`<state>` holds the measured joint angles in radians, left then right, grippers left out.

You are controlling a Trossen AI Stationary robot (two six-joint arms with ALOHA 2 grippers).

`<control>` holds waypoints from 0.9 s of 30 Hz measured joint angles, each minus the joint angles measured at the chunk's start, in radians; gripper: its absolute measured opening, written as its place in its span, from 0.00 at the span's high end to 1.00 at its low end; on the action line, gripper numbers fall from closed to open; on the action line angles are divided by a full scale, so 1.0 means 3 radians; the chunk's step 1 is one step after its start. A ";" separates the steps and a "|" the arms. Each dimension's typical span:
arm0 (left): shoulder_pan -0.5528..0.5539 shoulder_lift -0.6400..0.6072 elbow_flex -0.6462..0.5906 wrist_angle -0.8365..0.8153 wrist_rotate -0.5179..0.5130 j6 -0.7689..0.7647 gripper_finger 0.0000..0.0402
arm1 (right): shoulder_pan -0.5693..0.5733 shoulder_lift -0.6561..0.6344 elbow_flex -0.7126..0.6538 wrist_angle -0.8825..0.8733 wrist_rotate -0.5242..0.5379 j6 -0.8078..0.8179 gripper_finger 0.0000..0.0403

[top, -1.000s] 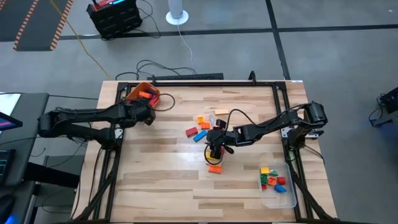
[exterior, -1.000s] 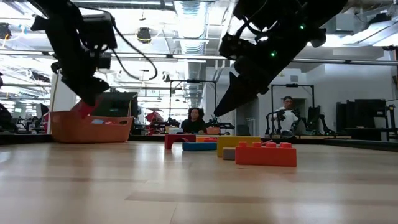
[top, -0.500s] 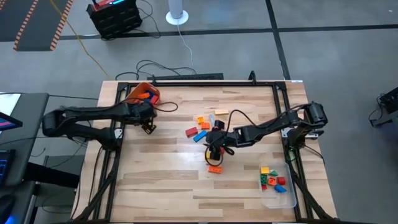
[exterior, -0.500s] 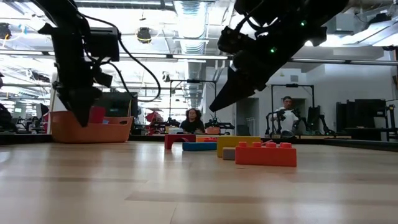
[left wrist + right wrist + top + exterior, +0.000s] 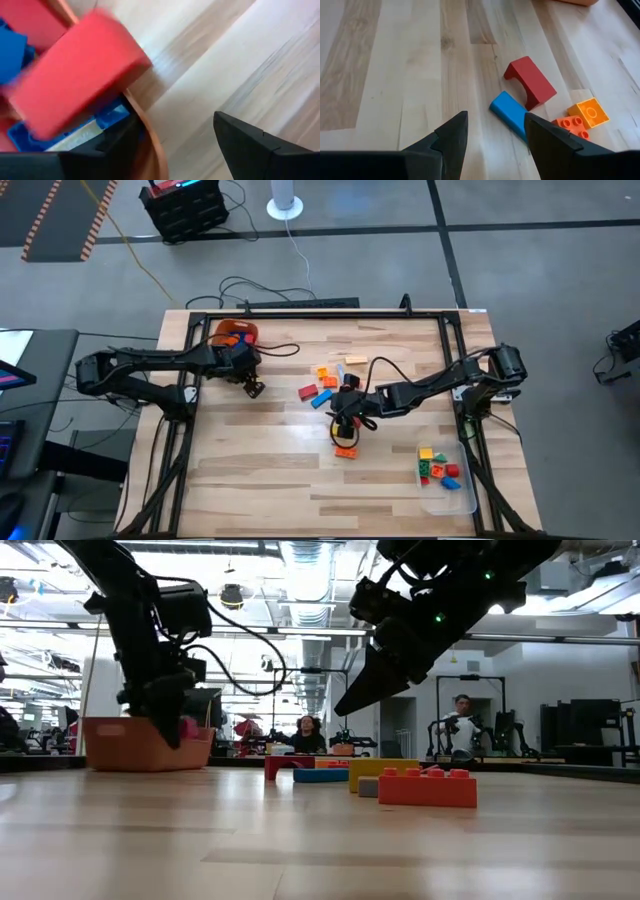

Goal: Sort blocks by size
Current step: Adjust the orange bin, then put the large red wooden block into the orange bin

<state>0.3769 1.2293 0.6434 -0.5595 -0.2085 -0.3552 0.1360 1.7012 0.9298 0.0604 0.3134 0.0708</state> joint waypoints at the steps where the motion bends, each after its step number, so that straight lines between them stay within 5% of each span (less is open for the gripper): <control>1: -0.0001 -0.0006 0.0000 0.0064 0.0001 0.0003 0.38 | 0.0005 0.0000 0.0000 0.0000 0.0000 0.0000 0.45; 5: -0.0001 -0.0015 0.0010 0.0293 -0.0001 0.0098 0.38 | 0.0004 0.0000 0.0000 -0.0001 0.0000 0.0000 0.45; 13: -0.0012 -0.0027 0.0569 -0.0724 -0.0120 0.0128 0.38 | 0.0004 0.0000 0.0000 -0.0002 0.0000 0.0014 0.45; 18: -0.0235 -0.0041 0.0921 -0.0730 -0.0136 0.0358 0.38 | -0.0027 0.0000 0.0000 -0.0002 0.0000 0.0013 0.45; 27: -0.1029 0.0611 0.0681 0.0810 0.0228 0.0586 0.38 | -0.0048 -0.0141 0.0001 -0.0537 0.0000 0.0133 0.45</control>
<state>0.0683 1.4127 0.8478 -0.3164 -0.1401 -0.1794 0.1217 1.6588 0.9302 -0.1007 0.3134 0.1106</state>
